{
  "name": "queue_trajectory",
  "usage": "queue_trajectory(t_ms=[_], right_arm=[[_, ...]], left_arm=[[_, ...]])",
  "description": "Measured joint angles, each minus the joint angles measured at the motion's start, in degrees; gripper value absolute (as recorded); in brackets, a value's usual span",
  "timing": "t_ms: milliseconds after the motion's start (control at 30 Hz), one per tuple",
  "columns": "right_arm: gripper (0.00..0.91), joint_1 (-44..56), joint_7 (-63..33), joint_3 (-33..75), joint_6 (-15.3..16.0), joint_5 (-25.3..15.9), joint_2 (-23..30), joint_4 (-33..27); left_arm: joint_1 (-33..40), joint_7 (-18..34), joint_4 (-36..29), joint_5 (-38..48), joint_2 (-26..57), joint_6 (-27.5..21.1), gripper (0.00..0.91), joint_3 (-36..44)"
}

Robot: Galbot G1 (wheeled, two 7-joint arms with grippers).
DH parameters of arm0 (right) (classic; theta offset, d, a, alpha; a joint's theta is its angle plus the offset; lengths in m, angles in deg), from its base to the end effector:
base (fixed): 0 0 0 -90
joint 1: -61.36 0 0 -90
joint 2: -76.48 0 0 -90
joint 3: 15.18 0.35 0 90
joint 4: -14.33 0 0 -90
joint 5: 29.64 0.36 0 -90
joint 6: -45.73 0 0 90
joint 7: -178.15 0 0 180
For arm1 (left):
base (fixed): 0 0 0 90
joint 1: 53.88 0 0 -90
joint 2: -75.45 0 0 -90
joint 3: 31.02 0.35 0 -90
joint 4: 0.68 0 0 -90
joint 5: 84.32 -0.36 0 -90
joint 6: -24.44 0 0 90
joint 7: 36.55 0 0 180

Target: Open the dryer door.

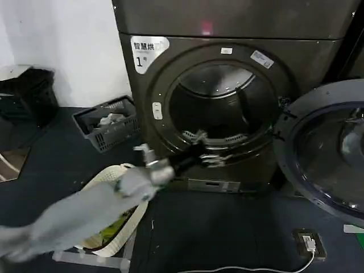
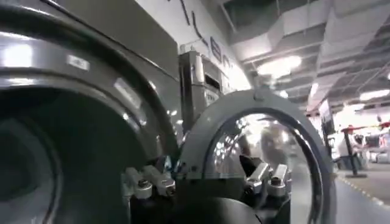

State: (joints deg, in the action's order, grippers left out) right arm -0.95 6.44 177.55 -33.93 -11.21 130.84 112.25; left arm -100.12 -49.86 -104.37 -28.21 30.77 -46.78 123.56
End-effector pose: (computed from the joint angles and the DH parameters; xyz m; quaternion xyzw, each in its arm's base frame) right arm -0.0888 -0.4577 -0.0002 0.5922 0.7473 -0.2585 0.1549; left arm 0.3926 -0.0338 -0.1929 0.5349 0.8327 -0.0335 0.1391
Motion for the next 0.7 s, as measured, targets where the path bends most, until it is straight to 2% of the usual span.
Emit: queue_trajectory(t_ms=[167,333,567,700], right_arm=[[0.907,-0.89,0.09,-0.7,-0.03,-0.77,-0.05,0.35],[0.907,-1.95,0.39,-1.43,-0.02,-1.36,-0.06,0.35],[0.907,-3.23,0.44,-1.88,0.55,-4.58,-0.65,0.21],[0.907,-3.74,0.44,-1.6,0.87,-5.01,-1.35,0.08]], left_arm=[[-2.81,-4.45,-4.3,0.8,9.86,-1.12,0.907,-1.3],[-5.38,-8.67,-5.23,1.11,19.5,-1.96,0.907,-2.9],[-11.67,-9.51,-5.82,-5.7,30.75,-10.27,0.907,-7.96],[-15.7,-9.98,-5.28,-9.28,35.86,-14.09,0.907,-11.04]])
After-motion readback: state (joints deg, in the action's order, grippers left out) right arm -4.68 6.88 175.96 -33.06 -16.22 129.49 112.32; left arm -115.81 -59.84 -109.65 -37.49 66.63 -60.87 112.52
